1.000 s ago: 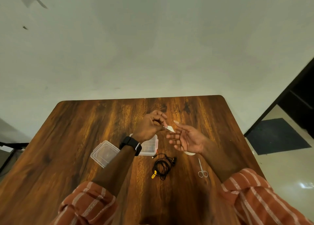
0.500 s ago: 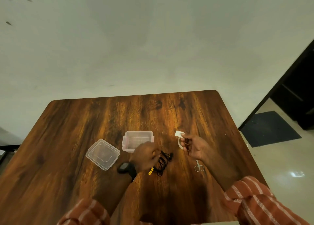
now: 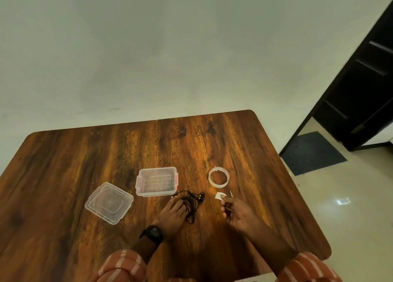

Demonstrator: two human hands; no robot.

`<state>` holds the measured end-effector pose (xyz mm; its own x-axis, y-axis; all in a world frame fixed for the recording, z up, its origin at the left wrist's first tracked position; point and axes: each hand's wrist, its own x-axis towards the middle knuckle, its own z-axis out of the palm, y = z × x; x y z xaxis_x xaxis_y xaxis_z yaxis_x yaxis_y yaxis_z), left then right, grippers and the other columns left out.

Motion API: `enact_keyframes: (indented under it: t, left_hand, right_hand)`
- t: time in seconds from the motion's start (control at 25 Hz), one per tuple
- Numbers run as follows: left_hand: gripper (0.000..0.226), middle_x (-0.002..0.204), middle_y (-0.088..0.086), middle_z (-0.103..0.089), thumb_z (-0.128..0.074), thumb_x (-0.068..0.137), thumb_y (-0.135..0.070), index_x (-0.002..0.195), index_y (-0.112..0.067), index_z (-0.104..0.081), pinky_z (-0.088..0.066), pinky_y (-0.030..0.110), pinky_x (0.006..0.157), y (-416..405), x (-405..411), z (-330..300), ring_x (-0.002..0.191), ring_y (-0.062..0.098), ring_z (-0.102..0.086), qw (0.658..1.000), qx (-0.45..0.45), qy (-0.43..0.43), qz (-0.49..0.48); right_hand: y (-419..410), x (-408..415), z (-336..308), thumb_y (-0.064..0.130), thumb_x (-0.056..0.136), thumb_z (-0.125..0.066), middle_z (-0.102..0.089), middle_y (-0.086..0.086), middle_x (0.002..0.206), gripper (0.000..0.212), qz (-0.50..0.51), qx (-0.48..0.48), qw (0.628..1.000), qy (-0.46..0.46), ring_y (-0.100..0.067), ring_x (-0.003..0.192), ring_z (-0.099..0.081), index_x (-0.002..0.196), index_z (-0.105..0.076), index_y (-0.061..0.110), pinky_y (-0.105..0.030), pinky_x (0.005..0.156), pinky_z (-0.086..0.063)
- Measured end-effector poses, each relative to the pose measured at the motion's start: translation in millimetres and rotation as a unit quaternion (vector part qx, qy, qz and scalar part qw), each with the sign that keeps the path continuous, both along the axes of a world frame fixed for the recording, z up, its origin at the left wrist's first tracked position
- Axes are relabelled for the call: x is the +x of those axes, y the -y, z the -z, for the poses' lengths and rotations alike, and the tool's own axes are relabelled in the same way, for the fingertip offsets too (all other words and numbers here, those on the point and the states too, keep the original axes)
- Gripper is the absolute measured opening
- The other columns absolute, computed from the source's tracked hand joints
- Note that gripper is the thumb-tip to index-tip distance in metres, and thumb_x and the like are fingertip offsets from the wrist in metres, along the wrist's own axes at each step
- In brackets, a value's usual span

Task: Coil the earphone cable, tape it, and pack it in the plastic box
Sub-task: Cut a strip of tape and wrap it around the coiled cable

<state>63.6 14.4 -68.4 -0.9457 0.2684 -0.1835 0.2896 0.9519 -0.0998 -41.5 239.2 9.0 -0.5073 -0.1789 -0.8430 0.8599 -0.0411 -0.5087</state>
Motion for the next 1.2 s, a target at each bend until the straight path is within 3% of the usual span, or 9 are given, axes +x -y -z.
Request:
enact_keyframes:
  t: [0.28, 0.36, 0.44, 0.56, 0.72, 0.8, 0.88, 1.08, 1.2]
  left_hand:
    - [0.024, 0.098, 0.001, -0.075, -0.074, 0.073, -0.028, 0.095, -0.019, -0.074, -0.043, 0.045, 0.103, 1, -12, -12, 0.102, 0.024, -0.069, 0.998, -0.047, -0.019, 0.032]
    - [0.029, 0.116, 0.002, -0.070, -0.071, 0.083, -0.028, 0.109, -0.019, -0.067, -0.032, 0.045, 0.112, 0, -17, -21, 0.118, 0.025, -0.061, 1.000, 0.006, 0.028, 0.003]
    - [0.029, 0.134, 0.007, -0.058, -0.048, 0.100, -0.026, 0.127, -0.016, -0.054, -0.028, 0.041, 0.116, -4, -24, -29, 0.131, 0.027, -0.048, 0.986, 0.097, 0.107, -0.078]
    - [0.028, 0.128, 0.003, -0.060, -0.041, 0.103, -0.023, 0.127, -0.016, -0.052, -0.043, 0.029, 0.099, -14, -35, -57, 0.118, 0.021, -0.056, 0.932, 0.274, 0.150, -0.182]
    - [0.033, 0.102, -0.006, -0.065, -0.037, 0.103, -0.039, 0.108, -0.022, -0.065, -0.042, 0.028, 0.086, -14, -58, -108, 0.090, 0.008, -0.058, 0.782, 0.519, 0.249, -0.236]
    - [0.029, 0.079, -0.005, -0.056, -0.041, 0.101, -0.044, 0.097, -0.024, -0.061, -0.043, 0.029, 0.076, -8, -70, -130, 0.067, 0.003, -0.050, 0.750, 0.569, 0.258, -0.219]
    - [0.018, 0.081, 0.001, -0.050, -0.047, 0.102, -0.030, 0.110, -0.021, -0.060, -0.044, 0.022, 0.067, -4, -78, -157, 0.062, 0.003, -0.047, 0.732, 0.599, 0.257, -0.199]
    - [0.015, 0.081, -0.008, -0.059, -0.048, 0.101, -0.023, 0.102, -0.014, -0.060, -0.045, 0.025, 0.068, 14, -84, -203, 0.064, -0.001, -0.054, 0.789, 0.556, 0.142, -0.217]
    - [0.014, 0.095, -0.003, -0.059, -0.047, 0.101, -0.026, 0.101, -0.019, -0.060, -0.052, 0.039, 0.079, 22, -80, -213, 0.083, 0.012, -0.058, 0.836, 0.493, 0.083, -0.228]
  right_hand:
    - [-4, 2, 13, 0.015, 0.084, -0.071, -0.069, -0.006, 0.073, 0.023, 0.005, 0.015, 0.999, -0.035, -0.016, 0.066, -0.061, 0.103, -0.067, 0.004, -0.025, 0.052, -0.047]
    - [1, 3, 14, 0.015, 0.087, -0.068, -0.072, -0.005, 0.078, 0.019, -0.002, 0.001, 0.998, -0.065, -0.016, 0.070, -0.062, 0.104, -0.065, 0.007, -0.026, 0.055, -0.047]
    - [7, 3, 11, 0.017, 0.091, -0.064, -0.073, -0.004, 0.082, 0.016, -0.026, -0.017, 0.995, -0.091, -0.015, 0.072, -0.062, 0.105, -0.065, 0.010, -0.026, 0.056, -0.046]
    - [17, 2, 4, 0.018, 0.094, -0.060, -0.073, -0.007, 0.088, 0.020, -0.057, -0.025, 0.987, -0.145, -0.013, 0.073, -0.060, 0.110, -0.065, 0.008, -0.026, 0.058, -0.044]
    - [32, -15, -19, 0.018, 0.099, -0.050, -0.076, -0.008, 0.103, 0.020, -0.047, -0.070, 0.967, -0.242, -0.019, 0.095, -0.066, 0.112, -0.063, 0.011, -0.034, 0.078, -0.046]
    - [43, -30, -37, 0.019, 0.101, -0.045, -0.075, -0.011, 0.106, 0.023, -0.044, -0.112, 0.955, -0.273, -0.023, 0.101, -0.067, 0.115, -0.061, 0.010, -0.039, 0.088, -0.048]
    - [55, -41, -55, 0.018, 0.103, -0.041, -0.073, -0.014, 0.100, 0.020, -0.037, -0.150, 0.951, -0.268, -0.023, 0.087, -0.069, 0.110, -0.058, 0.008, -0.035, 0.078, -0.052]
    - [74, -42, -75, 0.020, 0.103, -0.040, -0.063, -0.007, 0.082, 0.014, -0.015, -0.218, 0.953, -0.211, -0.018, 0.056, -0.062, 0.101, -0.052, 0.013, -0.033, 0.056, -0.052]
    - [82, -44, -78, 0.026, 0.101, -0.043, -0.059, -0.003, 0.071, 0.014, 0.004, -0.253, 0.954, -0.163, -0.016, 0.051, -0.053, 0.102, -0.048, 0.013, -0.030, 0.051, -0.044]
